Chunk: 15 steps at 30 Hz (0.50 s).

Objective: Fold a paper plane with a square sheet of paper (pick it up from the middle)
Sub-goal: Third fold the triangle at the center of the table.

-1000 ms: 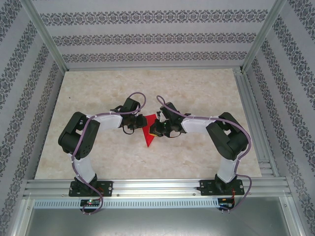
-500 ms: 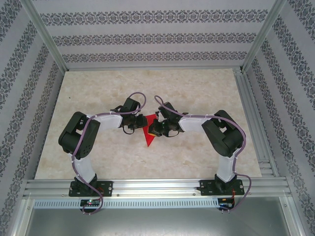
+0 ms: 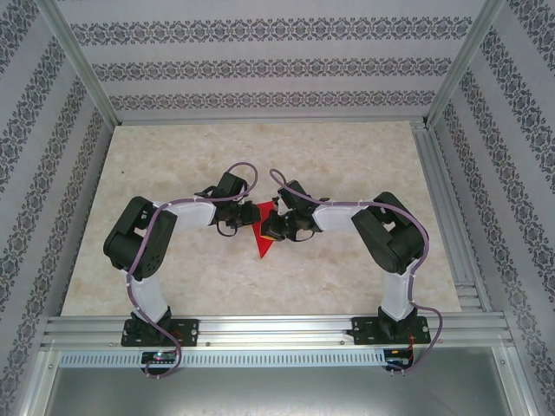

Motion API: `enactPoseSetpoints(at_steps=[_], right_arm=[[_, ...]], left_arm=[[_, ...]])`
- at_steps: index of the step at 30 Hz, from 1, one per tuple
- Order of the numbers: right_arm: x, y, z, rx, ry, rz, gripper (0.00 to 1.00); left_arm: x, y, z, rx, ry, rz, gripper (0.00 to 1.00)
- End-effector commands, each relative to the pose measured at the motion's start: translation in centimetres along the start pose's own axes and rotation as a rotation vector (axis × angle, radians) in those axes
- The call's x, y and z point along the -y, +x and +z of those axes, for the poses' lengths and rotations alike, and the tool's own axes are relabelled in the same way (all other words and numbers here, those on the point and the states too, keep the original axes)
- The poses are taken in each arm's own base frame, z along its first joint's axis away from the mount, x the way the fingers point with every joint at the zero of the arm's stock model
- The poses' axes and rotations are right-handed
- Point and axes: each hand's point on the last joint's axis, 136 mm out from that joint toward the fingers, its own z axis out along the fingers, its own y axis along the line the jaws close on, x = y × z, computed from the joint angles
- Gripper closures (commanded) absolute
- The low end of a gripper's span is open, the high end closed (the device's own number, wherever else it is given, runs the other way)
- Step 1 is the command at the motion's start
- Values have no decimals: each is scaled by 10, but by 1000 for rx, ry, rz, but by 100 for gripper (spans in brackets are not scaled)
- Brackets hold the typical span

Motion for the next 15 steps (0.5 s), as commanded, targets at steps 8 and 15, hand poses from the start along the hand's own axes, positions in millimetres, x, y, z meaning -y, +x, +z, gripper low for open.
enactPoseSetpoints(at_steps=[8,15], right_arm=[[7,-4,3,17,55,-38,92],[4,-4,5,14,46,-42,92]], left_arm=[[-23,19,12,-67,-51,-17,75],[-22,19,12,-68,-49,-18,74]])
